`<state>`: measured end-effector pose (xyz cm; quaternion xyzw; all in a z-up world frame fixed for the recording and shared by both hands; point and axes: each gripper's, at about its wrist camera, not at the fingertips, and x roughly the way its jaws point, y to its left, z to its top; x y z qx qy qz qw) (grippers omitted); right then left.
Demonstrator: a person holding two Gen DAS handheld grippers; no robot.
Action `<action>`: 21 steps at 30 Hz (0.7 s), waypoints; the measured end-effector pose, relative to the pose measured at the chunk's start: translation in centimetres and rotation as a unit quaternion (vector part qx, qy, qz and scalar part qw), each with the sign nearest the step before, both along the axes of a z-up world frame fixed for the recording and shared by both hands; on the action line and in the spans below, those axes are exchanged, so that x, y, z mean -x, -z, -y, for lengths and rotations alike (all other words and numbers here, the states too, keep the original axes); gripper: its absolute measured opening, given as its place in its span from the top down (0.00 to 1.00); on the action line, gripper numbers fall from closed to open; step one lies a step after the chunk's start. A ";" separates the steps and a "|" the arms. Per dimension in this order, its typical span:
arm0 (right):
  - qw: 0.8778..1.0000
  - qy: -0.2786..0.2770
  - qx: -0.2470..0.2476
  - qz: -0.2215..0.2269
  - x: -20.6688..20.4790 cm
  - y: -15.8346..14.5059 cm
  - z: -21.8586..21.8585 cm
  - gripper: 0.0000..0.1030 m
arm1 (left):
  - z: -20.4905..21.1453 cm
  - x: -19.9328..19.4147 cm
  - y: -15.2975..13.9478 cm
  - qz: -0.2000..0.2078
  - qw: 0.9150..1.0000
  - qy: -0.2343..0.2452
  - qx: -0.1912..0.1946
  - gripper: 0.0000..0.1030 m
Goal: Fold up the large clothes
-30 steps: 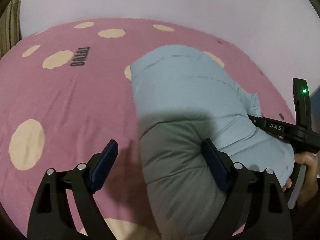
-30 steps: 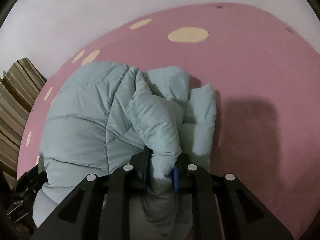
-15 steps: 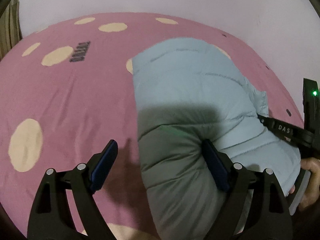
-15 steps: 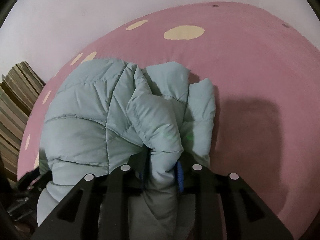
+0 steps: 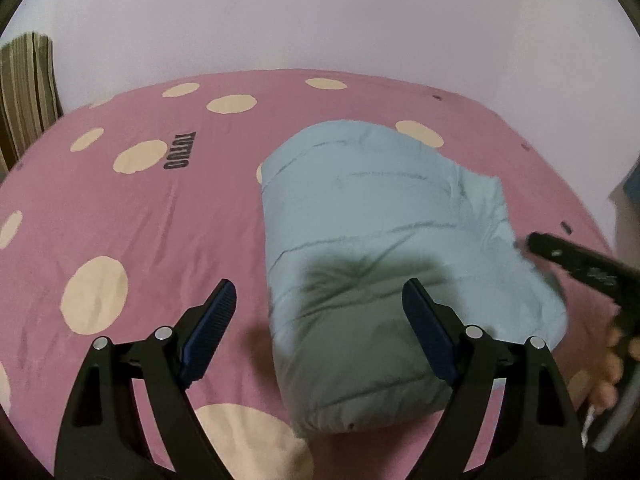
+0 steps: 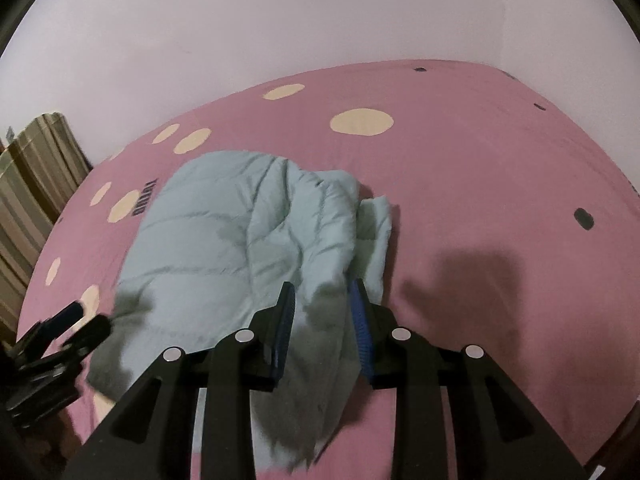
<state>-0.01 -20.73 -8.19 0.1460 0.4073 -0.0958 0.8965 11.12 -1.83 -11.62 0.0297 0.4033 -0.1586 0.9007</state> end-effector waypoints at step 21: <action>0.996 -0.051 -0.039 -0.062 -0.2 8.0 -2.4 0.73 | 0.0 -2.8 6.9 -0.069 0.997 -0.023 -0.040 0.16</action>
